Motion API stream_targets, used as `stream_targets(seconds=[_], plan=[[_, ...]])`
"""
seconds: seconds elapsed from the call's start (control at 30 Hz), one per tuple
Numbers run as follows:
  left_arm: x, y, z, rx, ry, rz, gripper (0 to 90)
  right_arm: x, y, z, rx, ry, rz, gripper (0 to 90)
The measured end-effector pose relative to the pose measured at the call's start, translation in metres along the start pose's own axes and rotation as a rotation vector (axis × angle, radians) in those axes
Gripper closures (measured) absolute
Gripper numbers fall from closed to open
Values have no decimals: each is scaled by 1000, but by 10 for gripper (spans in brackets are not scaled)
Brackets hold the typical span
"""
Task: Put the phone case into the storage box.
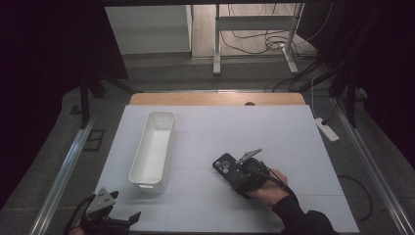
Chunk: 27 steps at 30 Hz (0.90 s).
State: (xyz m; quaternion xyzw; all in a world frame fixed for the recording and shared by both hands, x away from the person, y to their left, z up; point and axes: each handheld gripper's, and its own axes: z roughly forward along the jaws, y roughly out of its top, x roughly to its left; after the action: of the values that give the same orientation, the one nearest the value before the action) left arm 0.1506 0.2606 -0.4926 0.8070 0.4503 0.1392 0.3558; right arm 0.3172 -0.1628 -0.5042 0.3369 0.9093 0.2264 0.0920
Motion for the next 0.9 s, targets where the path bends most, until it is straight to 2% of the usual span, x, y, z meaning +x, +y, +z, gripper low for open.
stream_targets(seconds=[0.13,0.33,0.4,0.53,0.77,0.9], plan=[[2,0,-1,-6,-26,-7,0,-3,-3,-7,-31,25,-15,150],[-2,5,-3,0,-10,5,0,-5,-7,-17,-60,53,-29,151],[-3,7,-6,-15,-5,10,0,-5,-8,-21,-73,56,-32,151],[-5,12,-9,-54,-38,-1,0,-5,-10,-30,-109,79,-46,152],[-11,26,-12,-97,-61,35,0,-5,-14,-45,-158,112,-60,152],[-11,31,-11,-108,-77,36,0,-6,-17,-50,-174,120,-57,152]])
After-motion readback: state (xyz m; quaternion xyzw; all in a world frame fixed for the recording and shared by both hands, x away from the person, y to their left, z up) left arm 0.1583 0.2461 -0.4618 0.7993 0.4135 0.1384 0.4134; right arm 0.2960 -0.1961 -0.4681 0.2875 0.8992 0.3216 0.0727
